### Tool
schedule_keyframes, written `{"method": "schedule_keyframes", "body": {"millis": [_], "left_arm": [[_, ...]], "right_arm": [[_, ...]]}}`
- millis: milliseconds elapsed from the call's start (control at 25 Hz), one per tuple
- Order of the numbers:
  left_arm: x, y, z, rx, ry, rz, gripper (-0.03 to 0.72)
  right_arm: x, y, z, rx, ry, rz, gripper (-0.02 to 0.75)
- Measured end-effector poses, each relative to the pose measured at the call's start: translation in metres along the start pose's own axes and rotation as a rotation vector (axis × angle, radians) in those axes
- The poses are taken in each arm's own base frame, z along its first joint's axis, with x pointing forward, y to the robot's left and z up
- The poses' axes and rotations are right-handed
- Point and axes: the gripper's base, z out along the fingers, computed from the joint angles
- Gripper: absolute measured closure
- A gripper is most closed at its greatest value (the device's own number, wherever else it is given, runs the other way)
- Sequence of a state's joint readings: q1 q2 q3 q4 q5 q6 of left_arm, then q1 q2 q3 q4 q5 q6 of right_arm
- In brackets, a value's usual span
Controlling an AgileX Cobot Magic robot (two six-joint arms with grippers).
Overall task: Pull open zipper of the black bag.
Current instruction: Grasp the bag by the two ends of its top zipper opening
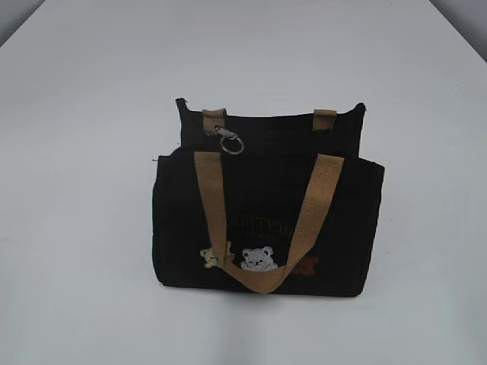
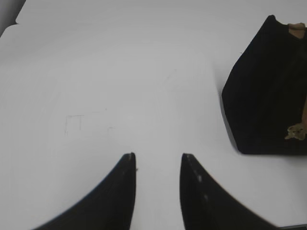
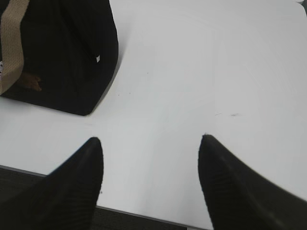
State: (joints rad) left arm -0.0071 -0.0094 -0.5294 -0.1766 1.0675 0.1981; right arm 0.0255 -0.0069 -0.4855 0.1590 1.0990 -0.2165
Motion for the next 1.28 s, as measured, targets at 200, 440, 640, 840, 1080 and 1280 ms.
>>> {"method": "schedule_keyframes", "body": {"millis": [200,440,640,840,1080,1280], "left_arm": [[0.000,0.000,0.000,0.000,0.000,0.000,0.450],[0.000,0.000,0.000,0.000,0.000,0.000,0.450],[0.000,0.000,0.000,0.000,0.000,0.000,0.450],[0.000,0.000,0.000,0.000,0.000,0.000,0.452],[0.000,-0.001,0.000,0.016,-0.003,-0.009,0.452],[-0.026,-0.012,-0.002,0.181,-0.106,-0.105,0.450]], "right_arm": [[0.000,0.000,0.000,0.000,0.000,0.000,0.251],[0.000,0.000,0.000,0.000,0.000,0.000,0.251],[0.000,0.000,0.000,0.000,0.000,0.000,0.251],[0.000,0.000,0.000,0.000,0.000,0.000,0.251],[0.000,0.000,0.000,0.000,0.000,0.000,0.251],[-0.004,0.000,-0.002,0.001,-0.028,0.008,0.251]]}}
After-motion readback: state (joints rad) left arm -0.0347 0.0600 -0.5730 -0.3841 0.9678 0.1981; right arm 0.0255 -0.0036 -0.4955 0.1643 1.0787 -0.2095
